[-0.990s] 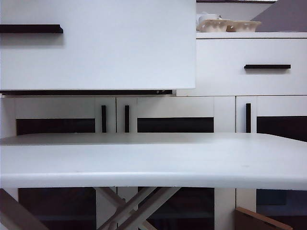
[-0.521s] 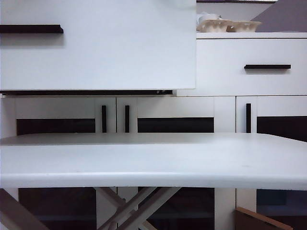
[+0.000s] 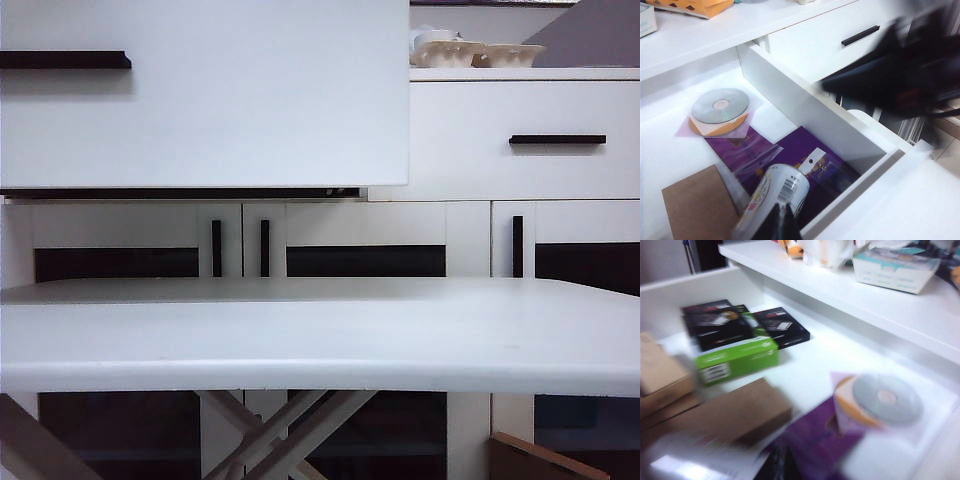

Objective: Pick up a can of beer from the white table, open the left drawer, place the beer inside the drawer, and finally close the drawer.

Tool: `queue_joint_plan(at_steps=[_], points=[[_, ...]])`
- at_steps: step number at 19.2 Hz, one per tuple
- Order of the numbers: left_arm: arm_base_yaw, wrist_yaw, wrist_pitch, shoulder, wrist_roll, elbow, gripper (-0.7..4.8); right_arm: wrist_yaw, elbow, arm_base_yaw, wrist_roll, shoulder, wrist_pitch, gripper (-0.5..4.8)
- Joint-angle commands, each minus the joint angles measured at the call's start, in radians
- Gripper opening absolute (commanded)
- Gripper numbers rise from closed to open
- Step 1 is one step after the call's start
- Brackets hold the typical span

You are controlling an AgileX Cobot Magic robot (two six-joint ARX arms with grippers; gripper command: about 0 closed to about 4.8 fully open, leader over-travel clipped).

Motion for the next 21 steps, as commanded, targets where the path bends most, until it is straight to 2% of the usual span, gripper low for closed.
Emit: queue_joint_plan(at_steps=[1,3,7,8,11,14,16,18,21], points=[[0.001,-0.005,-0.041,-0.011,0.014,0.006,-0.06,-0.003,0.004,0.001,0.010,-0.080,-0.151,-0.01],[0.001,-0.060,-0.076,-0.025,0.030,0.006,-0.06,-0.003,0.003,0.002,0.011,-0.134,-0.222,-0.02],[0.001,-0.084,-0.174,-0.070,0.030,0.003,-0.06,-0.007,0.003,0.002,0.009,-0.186,-0.341,-0.01],[0.001,-0.109,-0.200,-0.087,0.030,-0.004,-0.06,-0.039,-0.002,0.002,0.010,-0.186,-0.368,-0.02],[0.001,-0.108,-0.208,-0.117,0.043,-0.046,-0.06,-0.053,-0.085,0.040,0.010,-0.192,-0.335,-0.02],[0.001,-0.118,-0.167,-0.172,-0.003,-0.148,-0.06,-0.025,-0.167,0.100,0.010,-0.220,-0.280,-0.02],[0.001,-0.142,-0.083,-0.225,-0.031,-0.236,-0.06,-0.008,-0.235,0.122,0.010,-0.259,-0.198,-0.02],[0.002,-0.225,0.006,-0.312,-0.054,-0.356,-0.06,0.010,-0.311,0.126,0.014,-0.308,-0.116,-0.02],[0.002,-0.277,0.107,-0.430,-0.097,-0.517,-0.06,0.021,-0.434,0.126,0.029,-0.386,0.025,-0.02]])
